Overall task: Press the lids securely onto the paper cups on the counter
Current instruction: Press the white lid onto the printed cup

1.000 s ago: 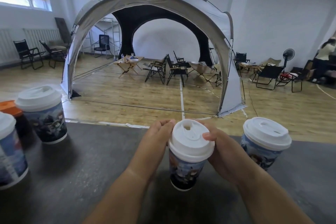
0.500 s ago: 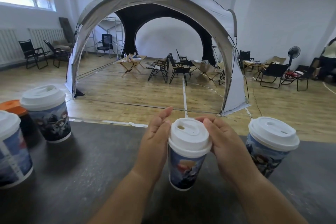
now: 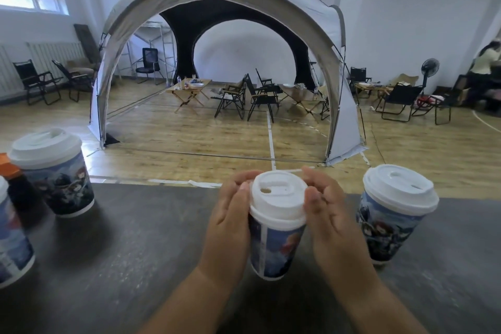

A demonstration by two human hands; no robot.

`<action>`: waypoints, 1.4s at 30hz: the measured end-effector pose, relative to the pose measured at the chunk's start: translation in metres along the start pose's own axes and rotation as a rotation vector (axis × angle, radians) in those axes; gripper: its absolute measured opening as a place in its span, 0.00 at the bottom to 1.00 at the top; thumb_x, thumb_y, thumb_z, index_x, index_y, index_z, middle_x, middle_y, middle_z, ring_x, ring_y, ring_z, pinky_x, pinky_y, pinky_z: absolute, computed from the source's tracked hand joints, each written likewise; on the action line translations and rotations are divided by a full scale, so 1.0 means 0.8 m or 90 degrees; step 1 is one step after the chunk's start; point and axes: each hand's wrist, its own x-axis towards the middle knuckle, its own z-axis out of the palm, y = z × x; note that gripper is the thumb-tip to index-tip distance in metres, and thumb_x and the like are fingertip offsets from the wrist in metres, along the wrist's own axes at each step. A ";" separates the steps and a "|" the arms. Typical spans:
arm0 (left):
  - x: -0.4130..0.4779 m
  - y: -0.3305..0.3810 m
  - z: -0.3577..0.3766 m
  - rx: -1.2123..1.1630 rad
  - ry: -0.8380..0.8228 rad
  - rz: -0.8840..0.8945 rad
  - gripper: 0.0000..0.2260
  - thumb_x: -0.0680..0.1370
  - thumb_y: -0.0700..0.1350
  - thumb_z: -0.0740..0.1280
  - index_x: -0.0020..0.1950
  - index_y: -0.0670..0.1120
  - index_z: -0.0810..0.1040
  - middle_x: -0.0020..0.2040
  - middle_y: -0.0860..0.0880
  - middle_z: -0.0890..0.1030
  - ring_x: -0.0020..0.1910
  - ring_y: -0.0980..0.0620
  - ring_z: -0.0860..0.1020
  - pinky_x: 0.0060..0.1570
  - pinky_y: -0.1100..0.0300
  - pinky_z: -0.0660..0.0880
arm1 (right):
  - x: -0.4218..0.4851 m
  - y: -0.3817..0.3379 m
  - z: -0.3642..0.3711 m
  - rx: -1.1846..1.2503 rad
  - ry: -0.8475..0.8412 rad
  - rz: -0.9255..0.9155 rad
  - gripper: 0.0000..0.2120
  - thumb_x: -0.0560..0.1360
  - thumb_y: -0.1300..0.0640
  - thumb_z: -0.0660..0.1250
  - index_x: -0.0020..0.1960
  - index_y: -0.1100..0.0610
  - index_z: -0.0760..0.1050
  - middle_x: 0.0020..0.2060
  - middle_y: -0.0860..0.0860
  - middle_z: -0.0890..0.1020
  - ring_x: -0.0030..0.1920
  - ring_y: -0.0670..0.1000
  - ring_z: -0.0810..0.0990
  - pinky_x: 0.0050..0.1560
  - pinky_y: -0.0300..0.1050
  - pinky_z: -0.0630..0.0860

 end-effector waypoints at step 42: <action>-0.007 0.007 0.009 -0.006 -0.079 -0.066 0.23 0.74 0.52 0.59 0.65 0.41 0.70 0.51 0.47 0.83 0.49 0.55 0.83 0.42 0.66 0.78 | 0.000 0.010 0.000 0.135 -0.089 0.018 0.22 0.76 0.43 0.61 0.69 0.38 0.64 0.67 0.37 0.73 0.66 0.34 0.72 0.64 0.36 0.73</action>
